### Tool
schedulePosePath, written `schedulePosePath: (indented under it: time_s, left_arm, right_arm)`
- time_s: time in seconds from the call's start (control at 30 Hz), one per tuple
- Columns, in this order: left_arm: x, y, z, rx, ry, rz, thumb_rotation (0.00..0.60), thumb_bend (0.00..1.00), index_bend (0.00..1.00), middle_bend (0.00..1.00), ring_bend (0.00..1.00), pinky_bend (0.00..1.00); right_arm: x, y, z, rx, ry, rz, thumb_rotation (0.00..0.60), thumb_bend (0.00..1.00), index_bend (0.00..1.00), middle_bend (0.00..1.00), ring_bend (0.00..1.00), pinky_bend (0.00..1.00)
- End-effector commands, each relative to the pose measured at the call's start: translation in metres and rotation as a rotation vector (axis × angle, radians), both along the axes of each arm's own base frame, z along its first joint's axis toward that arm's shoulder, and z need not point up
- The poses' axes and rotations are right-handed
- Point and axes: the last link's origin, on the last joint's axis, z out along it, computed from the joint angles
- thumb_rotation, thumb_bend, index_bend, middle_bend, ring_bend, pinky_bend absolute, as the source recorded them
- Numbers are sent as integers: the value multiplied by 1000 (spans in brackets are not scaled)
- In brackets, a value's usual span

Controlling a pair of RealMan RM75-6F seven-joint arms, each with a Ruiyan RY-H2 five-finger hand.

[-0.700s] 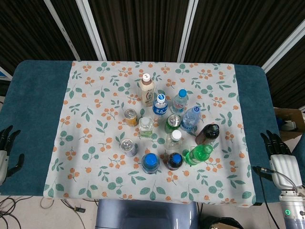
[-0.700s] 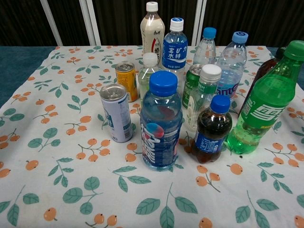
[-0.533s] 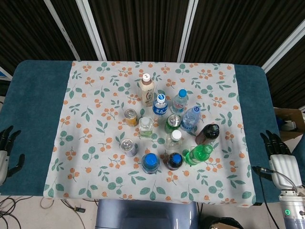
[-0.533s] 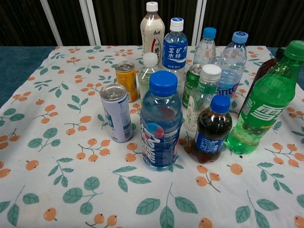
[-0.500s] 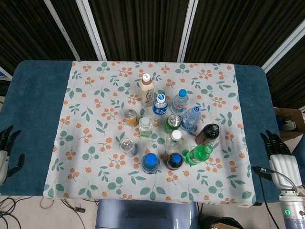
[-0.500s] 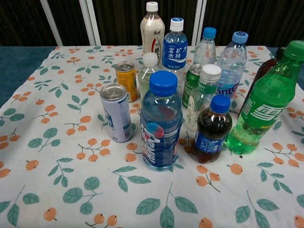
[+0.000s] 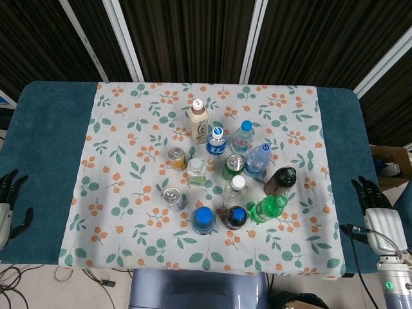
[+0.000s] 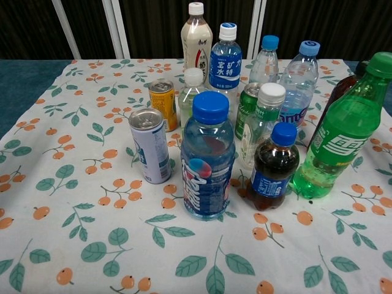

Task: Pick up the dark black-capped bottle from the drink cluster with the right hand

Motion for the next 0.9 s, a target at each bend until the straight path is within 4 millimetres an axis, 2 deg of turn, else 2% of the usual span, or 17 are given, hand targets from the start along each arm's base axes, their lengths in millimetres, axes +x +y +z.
schedulePosePath:
  time_s: [0.03, 0.3, 0.53, 0.67, 0.8, 0.9]
  left_arm:
    - [-1, -1, 0, -4, 2, 0, 600, 441, 100, 0, 29, 0]
    - [0, 0, 0, -1, 3, -6, 600, 441, 100, 0, 29, 0]
    - [0, -1, 0, 6, -16, -6, 600, 441, 100, 0, 29, 0]
    - [0, 0, 2, 5, -24, 2, 600, 440, 100, 0, 29, 0]
    - [-1, 0, 1, -3, -21, 5, 600, 441, 100, 0, 29, 0]
    - [-1, 1, 0, -9, -18, 9, 600, 441, 100, 0, 29, 0]
  right_arm:
    - [-2, -1, 0, 5, 3, -6, 600, 150, 6, 0, 49, 186]
    - [-7, -6, -3, 16, -7, -24, 600, 149, 6, 0, 49, 186]
    - [-12, -11, -10, 102, -156, -46, 600, 141, 6, 0, 49, 186]
    - [-18, -14, -10, 119, -163, -47, 600, 140, 9, 0, 49, 186]
    - [-22, -27, -13, 151, -178, -54, 600, 128, 7, 0, 49, 186]
    - [-19, -42, -14, 209, -257, -51, 600, 124, 6, 0, 48, 186]
